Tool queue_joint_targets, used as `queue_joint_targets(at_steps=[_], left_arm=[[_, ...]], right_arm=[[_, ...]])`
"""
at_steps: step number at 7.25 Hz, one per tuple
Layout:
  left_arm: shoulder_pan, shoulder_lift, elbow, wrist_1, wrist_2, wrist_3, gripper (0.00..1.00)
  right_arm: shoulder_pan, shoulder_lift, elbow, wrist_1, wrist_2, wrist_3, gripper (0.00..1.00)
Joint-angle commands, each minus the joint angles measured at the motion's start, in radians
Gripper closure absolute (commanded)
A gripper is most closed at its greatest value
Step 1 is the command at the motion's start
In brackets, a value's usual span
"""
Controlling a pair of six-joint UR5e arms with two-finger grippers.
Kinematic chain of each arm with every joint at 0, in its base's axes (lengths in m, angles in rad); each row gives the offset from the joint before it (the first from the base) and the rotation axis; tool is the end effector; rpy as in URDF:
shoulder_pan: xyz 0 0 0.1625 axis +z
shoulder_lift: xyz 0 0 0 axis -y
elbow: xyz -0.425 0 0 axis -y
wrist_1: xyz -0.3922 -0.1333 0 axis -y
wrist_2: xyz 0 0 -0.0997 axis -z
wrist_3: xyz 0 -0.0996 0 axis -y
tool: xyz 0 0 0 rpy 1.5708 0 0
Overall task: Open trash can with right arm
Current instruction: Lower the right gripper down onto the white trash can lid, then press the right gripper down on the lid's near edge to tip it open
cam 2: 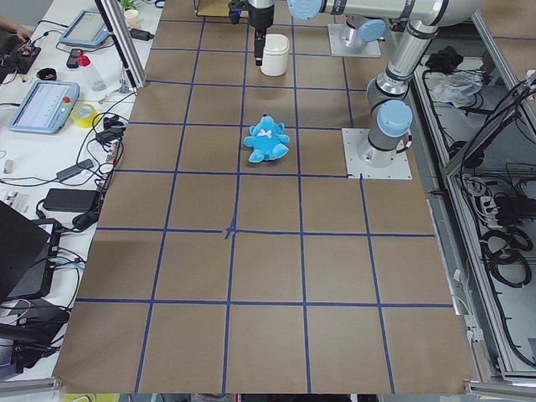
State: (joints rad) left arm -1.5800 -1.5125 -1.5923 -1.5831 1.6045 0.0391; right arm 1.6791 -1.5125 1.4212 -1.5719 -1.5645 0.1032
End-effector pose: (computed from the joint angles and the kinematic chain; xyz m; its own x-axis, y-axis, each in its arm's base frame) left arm -0.1343 -0.4681 0.5041 -0.9983 0.0474 -0.0346 0.0483 0.9986 -0.0232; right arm 0.1898 -0.5062 0.5326 -0.9999 -0.0061 -0.0157 -0.0047 0.9958 -0.0911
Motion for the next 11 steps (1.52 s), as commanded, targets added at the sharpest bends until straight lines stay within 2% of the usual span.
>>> queue_joint_targets(at_steps=[1,2,3,5,7,8,11], left_arm=[[0.000,0.000,0.000,0.000,0.000,0.001,0.00],[0.000,0.000,0.000,0.000,0.000,-0.001,0.00],[0.000,0.000,0.000,0.000,0.000,0.001,0.00],[0.000,0.000,0.000,0.000,0.000,-0.001,0.00],[0.000,0.000,0.000,0.000,0.000,0.001,0.00],[0.000,0.000,0.000,0.000,0.000,0.001,0.00],[0.000,0.000,0.000,0.000,0.000,-0.001,0.00]], right_arm=[[0.002,0.000,0.007,0.025,0.003,0.035,0.83],[0.029,0.000,0.013,0.096,0.004,0.058,1.00],[0.089,0.003,0.065,0.104,0.001,0.131,1.00],[0.139,0.009,0.238,-0.041,-0.034,0.153,1.00],[0.139,0.012,0.445,-0.277,-0.038,0.150,1.00],[0.139,0.012,0.500,-0.346,-0.039,0.150,1.00],[0.139,0.021,0.513,-0.349,-0.040,0.151,1.00]])
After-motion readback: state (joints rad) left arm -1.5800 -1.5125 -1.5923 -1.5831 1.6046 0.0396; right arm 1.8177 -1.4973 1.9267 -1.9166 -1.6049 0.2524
